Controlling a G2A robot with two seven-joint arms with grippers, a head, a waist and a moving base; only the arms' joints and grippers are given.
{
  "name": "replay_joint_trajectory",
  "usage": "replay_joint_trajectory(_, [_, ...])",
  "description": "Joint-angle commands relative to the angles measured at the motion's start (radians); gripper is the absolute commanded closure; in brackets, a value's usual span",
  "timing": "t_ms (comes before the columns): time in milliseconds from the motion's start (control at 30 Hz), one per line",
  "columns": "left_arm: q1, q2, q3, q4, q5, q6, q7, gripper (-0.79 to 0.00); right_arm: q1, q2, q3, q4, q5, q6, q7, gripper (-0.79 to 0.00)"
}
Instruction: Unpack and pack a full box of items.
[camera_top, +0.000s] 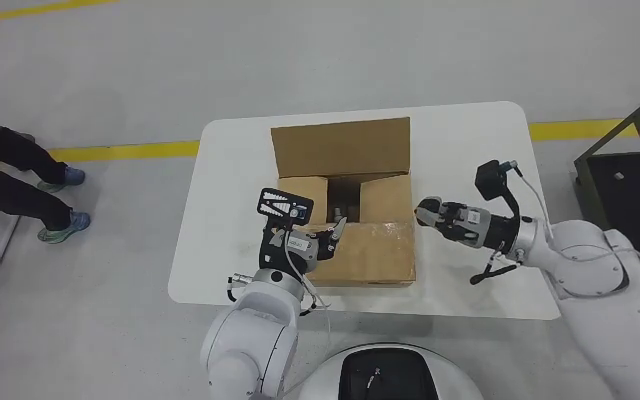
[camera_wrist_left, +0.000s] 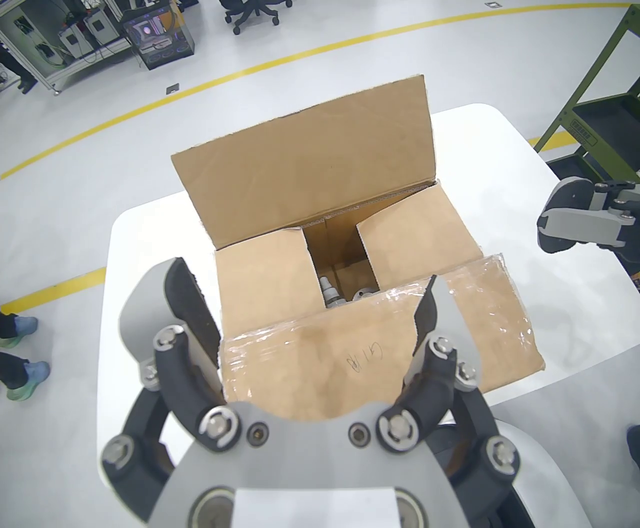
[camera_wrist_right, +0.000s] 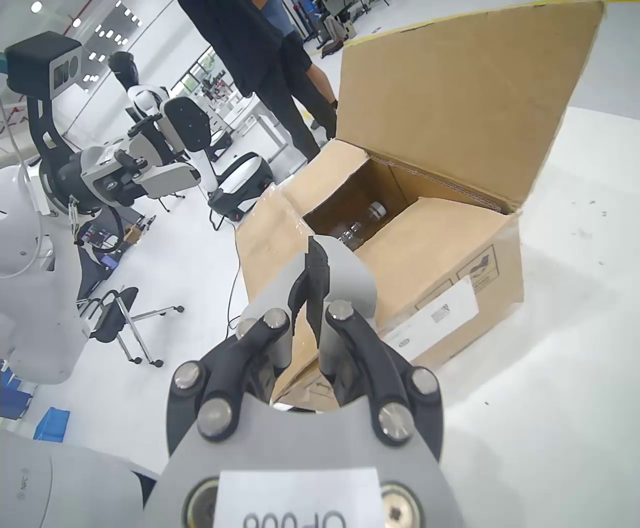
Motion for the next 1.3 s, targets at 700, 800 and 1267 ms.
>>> replay_joint_trajectory(700, [0.000, 0.000, 0.000, 0.000, 0.000, 0.000, 0.000, -0.785, 0.012, 0.014, -0.055, 0.047, 0.021, 0.120, 0.017, -0.296])
replay_joint_trajectory(800, [0.000, 0.000, 0.000, 0.000, 0.000, 0.000, 0.000, -0.785, 0.020, 0.016, -0.068, 0.058, 0.019, 0.124, 0.016, -0.296])
replay_joint_trajectory(1267, [0.000, 0.000, 0.000, 0.000, 0.000, 0.000, 0.000, -0.785, 0.031, 0.032, -0.101, 0.049, 0.124, 0.046, 0.115, -0.234])
